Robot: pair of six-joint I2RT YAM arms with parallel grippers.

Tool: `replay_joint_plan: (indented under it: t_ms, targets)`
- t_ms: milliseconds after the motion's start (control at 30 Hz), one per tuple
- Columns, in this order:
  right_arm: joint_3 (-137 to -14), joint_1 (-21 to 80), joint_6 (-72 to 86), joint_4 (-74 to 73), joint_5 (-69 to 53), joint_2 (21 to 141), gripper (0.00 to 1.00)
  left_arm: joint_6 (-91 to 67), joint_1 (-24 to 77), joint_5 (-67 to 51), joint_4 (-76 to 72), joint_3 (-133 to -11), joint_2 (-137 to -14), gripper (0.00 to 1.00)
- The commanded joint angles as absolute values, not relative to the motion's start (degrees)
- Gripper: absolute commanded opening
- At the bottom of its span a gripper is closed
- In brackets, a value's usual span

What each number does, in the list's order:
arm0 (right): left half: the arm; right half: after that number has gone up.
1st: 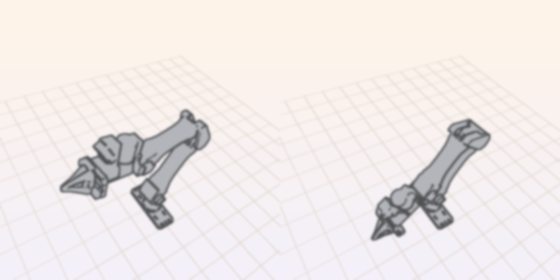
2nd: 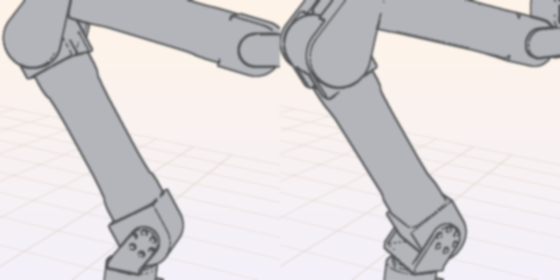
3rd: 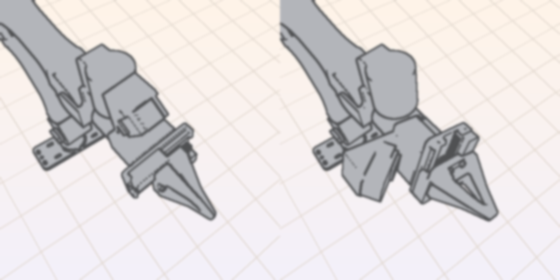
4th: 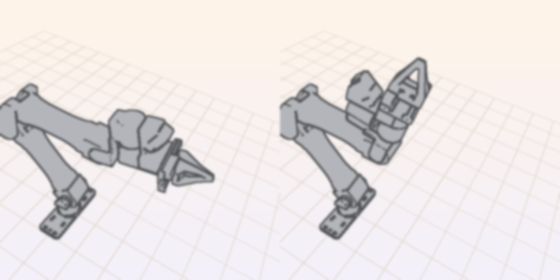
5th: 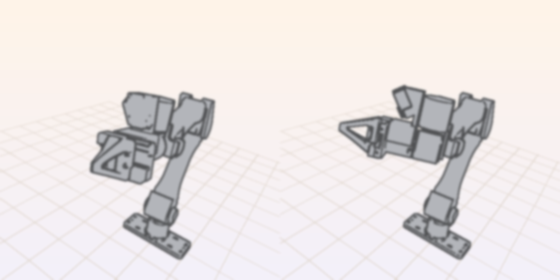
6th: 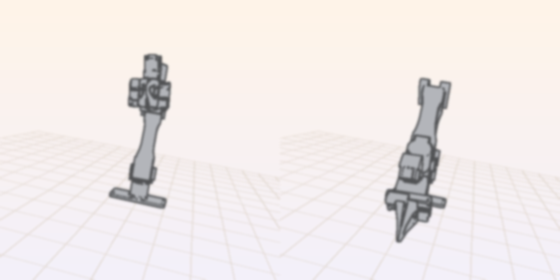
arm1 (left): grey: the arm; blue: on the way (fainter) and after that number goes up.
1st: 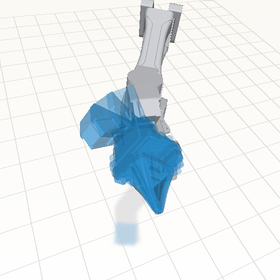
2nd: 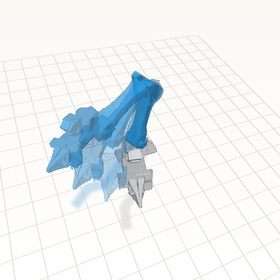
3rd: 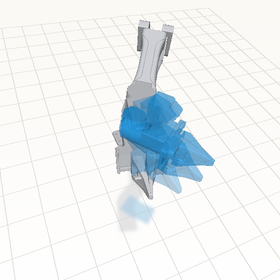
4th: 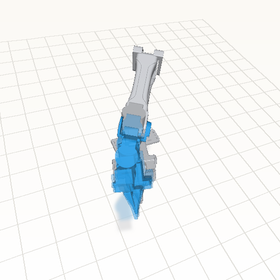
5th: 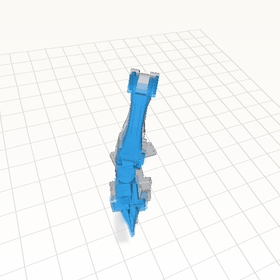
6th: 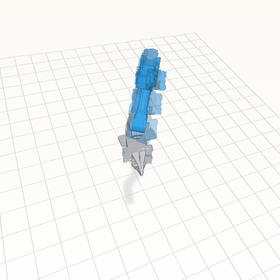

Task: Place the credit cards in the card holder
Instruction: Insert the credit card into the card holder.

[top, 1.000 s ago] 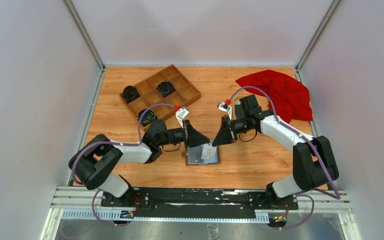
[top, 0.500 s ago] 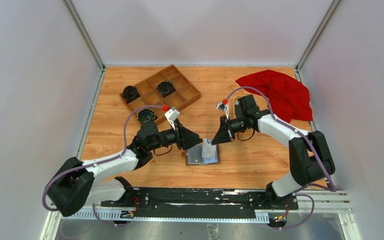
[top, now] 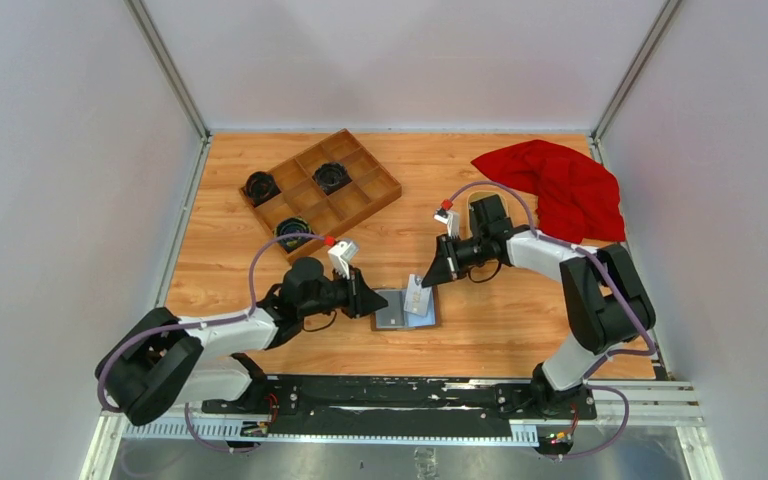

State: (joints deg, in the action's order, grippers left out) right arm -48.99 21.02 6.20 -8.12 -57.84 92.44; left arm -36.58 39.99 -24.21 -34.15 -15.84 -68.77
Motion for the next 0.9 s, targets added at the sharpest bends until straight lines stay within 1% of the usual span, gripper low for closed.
replay_joint_plan:
  t_ms: [0, 300, 867]
  targets:
    - [-47.9, 22.0, 9.4, -6.7, -56.7, 94.0, 0.00, -34.7, 40.3, -22.6, -34.1, -16.1, -72.2, 0.15]
    - [-48.0, 22.0, 11.6, -5.8, -57.5, 96.9, 0.00, -31.6, 40.3, -21.9, -34.2, -16.7, -80.2, 0.12]
    - [-49.4, 22.4, 12.4, -7.6, -54.8, 102.0, 0.00, -30.0, 40.3, -20.6, -34.1, -14.8, -84.1, 0.08]
